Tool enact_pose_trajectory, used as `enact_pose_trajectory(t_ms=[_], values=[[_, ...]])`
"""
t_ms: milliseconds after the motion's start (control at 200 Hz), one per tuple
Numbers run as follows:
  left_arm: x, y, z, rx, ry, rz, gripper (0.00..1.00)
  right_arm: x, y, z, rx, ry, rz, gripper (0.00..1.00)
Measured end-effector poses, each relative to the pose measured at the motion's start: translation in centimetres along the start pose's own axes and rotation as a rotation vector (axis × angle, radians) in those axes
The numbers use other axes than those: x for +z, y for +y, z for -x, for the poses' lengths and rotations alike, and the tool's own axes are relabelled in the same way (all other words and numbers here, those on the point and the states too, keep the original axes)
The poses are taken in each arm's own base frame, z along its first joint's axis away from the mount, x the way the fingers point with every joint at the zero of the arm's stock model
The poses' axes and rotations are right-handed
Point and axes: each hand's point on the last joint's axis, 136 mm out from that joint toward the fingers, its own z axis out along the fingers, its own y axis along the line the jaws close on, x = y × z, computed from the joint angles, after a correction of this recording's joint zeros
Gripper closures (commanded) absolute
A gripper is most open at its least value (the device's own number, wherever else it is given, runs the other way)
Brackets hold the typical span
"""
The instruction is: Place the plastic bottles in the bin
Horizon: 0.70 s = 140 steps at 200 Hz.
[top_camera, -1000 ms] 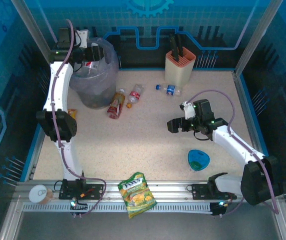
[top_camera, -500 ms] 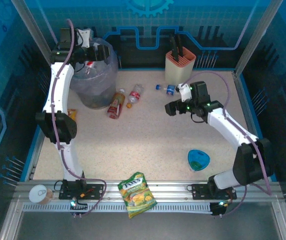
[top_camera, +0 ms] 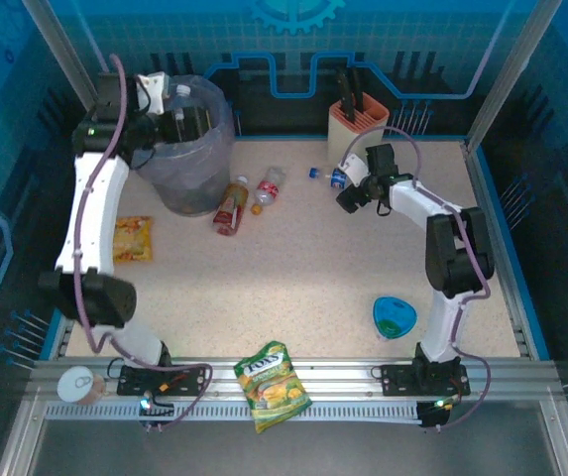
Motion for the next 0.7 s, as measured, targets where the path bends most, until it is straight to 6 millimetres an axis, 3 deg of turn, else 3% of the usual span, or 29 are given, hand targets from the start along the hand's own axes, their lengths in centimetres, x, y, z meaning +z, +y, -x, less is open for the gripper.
enact_pose_trajectory(t_ms=[125,260,490,590,700], values=[[-2.0,-3.0,-4.4,-0.026,0.006,-0.064,0.01,2.0,-1.0,0.2,-0.081,0.01,-0.036,0.04],[-1.6,-5.5,-10.3,-0.098,0.063,-0.169,0.02,3.8,-2.2,0.2,-0.149,0.03,-0.089,0.05],[0.2,-5.3,-19.8,-0.301,0.179,-0.222,0.02,6.0,-2.5,-0.8,-0.23,0.075,-0.112,0.15],[0.5,-4.8,-22.3,-0.378,0.194,-0.23,0.02,6.7,-2.4,-1.3,-0.265,0.089,-0.108,0.23],[1.0,-4.4,-23.6,-0.444,0.196,-0.236,0.02,6.7,-2.4,-1.0,-0.297,0.084,-0.118,0.35]])
